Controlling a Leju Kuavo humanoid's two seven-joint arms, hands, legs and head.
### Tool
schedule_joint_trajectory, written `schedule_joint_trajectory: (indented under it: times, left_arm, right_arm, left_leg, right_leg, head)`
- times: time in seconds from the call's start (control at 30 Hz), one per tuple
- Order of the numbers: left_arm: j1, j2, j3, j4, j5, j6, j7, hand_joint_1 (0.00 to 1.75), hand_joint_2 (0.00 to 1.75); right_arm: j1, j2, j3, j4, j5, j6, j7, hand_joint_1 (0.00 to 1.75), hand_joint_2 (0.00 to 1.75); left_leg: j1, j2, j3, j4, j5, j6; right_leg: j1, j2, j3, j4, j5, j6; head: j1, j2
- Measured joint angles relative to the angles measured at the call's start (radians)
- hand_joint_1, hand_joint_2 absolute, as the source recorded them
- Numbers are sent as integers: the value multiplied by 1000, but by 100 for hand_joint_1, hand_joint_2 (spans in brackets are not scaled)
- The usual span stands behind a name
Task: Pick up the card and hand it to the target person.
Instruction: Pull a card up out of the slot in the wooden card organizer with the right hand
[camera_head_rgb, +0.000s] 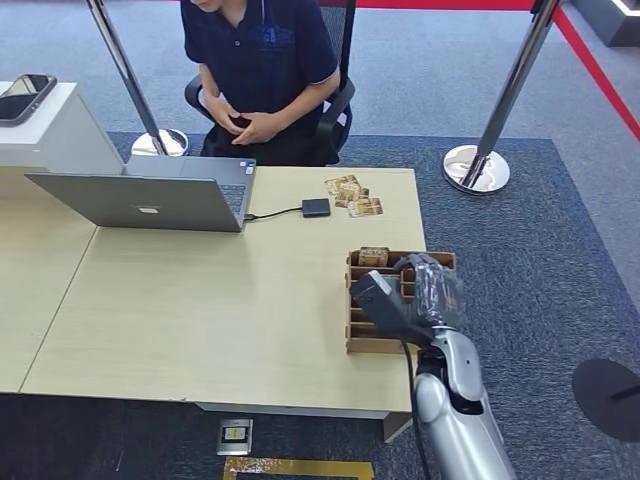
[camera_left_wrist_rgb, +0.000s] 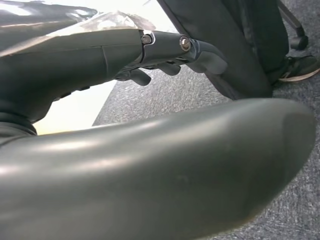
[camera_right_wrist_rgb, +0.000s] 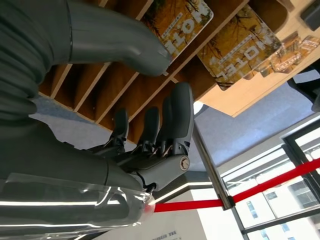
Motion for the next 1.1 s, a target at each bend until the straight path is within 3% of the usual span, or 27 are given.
schedule_joint_trajectory:
  times: [0.57, 0.8, 1.1]
  left_arm:
    - [0, -2, -5, 1, -3, -5, -3, 0, 0]
    - [-1, -3, -8, 1, -7, -7, -3, 0, 0]
    - [-1, -4, -8, 1, -5, -7, 7, 0, 0]
  right_arm:
    - [-23, 3, 12, 53, 10, 10, 11, 95, 175]
    - [-33, 0, 15, 78, 14, 2, 16, 77, 175]
    - [-53, 6, 21, 113, 18, 2, 19, 73, 175]
  left_leg:
    - [0, 1, 0, 0, 0, 0]
    - [0, 1, -1, 0, 1, 0]
    - [0, 0, 0, 0, 0, 0]
  right_leg:
    - [0, 0, -1, 0, 0, 0]
    - [0, 0, -1, 0, 1, 0]
    - [0, 0, -1, 0, 0, 0]
  head:
    - [0, 0]
    - [0, 0]
    - [0, 0]
